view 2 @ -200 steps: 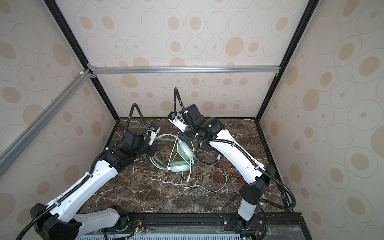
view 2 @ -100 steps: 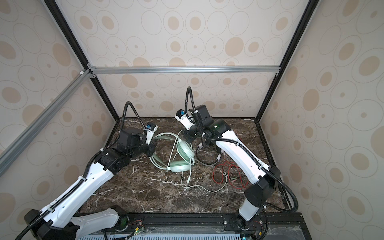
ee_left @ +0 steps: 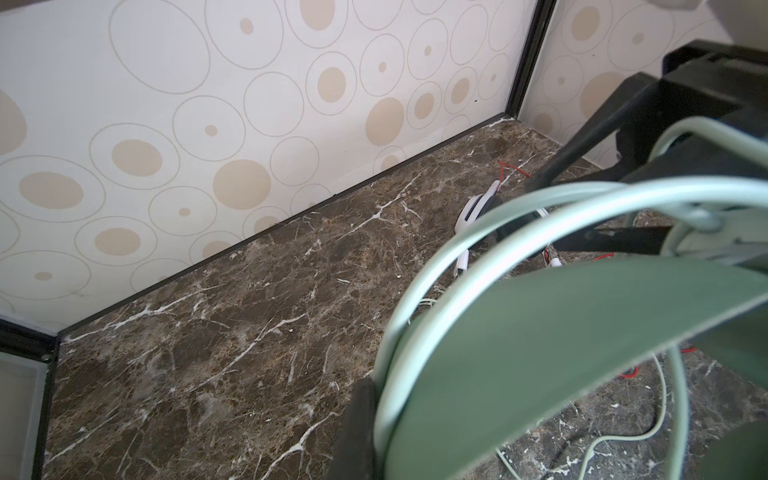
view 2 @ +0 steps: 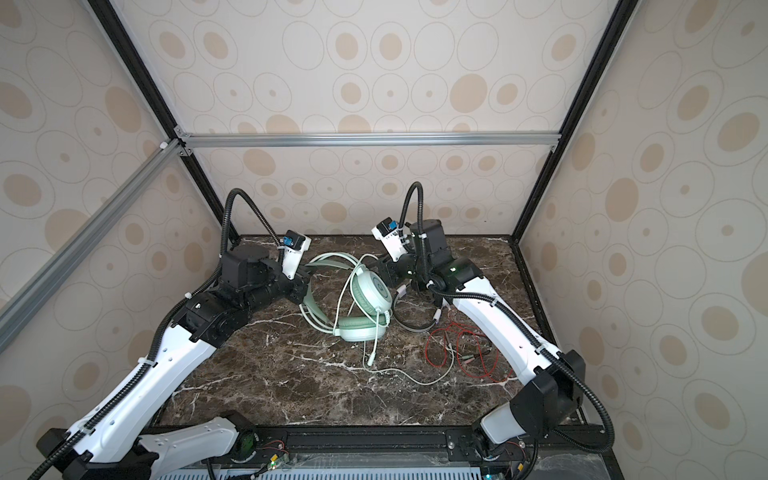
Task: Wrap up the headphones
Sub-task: 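Release the cable and draw the right gripper back down toward the table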
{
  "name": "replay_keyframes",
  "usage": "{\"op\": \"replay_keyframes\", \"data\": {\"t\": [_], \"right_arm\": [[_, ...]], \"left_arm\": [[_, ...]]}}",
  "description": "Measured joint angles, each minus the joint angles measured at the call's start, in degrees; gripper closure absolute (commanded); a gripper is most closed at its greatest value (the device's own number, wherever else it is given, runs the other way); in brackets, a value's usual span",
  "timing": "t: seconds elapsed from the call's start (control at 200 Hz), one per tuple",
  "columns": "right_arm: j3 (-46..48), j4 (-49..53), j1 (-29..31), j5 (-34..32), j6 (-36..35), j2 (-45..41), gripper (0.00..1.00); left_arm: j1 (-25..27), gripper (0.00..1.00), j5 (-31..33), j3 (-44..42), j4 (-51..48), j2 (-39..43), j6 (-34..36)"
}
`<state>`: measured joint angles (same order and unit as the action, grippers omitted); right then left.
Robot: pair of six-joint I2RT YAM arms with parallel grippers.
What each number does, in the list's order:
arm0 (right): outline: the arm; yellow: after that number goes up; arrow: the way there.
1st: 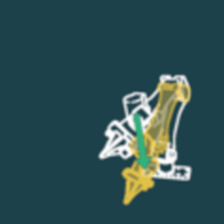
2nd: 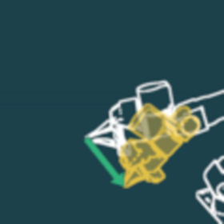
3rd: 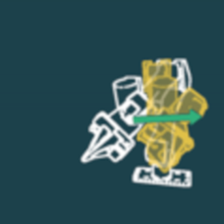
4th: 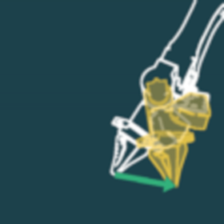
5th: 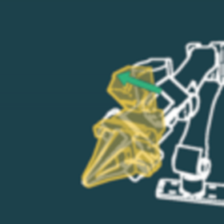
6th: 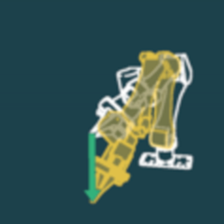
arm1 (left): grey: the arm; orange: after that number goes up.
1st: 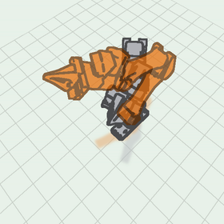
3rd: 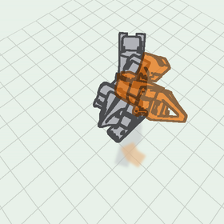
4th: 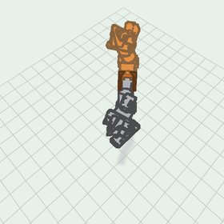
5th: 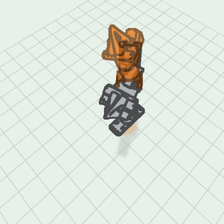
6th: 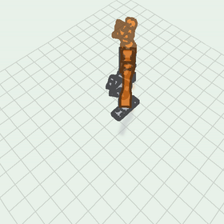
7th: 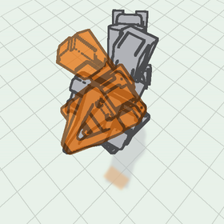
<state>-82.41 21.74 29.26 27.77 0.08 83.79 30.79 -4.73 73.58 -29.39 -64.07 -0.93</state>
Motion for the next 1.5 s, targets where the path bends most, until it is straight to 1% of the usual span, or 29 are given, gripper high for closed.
{"op": "replay_keyframes", "data": {"t": [0.18,0.59,0.775,1.09,1.35,1.5], "right_arm": [[6.4,-8.3,-1.6,3.8,4.8,-1.6,0.49],[14.8,-23.8,-1.7,7.2,13.8,-1.0,0.47],[17.2,-29.8,-1.7,8.6,17.5,1.7,0.47],[19.2,-37.4,-1.7,9.8,21.8,6.1,0.47],[19.9,-41.6,-1.7,10.2,24.2,9.7,0.53],[21.6,-44.0,-1.7,10.4,26.1,11.2,0.63]], "left_arm": [[0.0,1.0,-1.9,0.9,0.2,0.0,-1.8],[0.1,1.0,-3.3,6.5,0.5,0.0,-4.9],[0.1,1.0,-3.5,9.5,0.6,-0.8,-5.9],[0.1,1.0,-4.8,15.9,0.5,-3.6,-7.5],[0.1,1.0,-5.4,17.9,0.6,-4.5,-8.8],[0.1,1.0,-5.2,19.6,0.5,-5.6,-9.7]]}}
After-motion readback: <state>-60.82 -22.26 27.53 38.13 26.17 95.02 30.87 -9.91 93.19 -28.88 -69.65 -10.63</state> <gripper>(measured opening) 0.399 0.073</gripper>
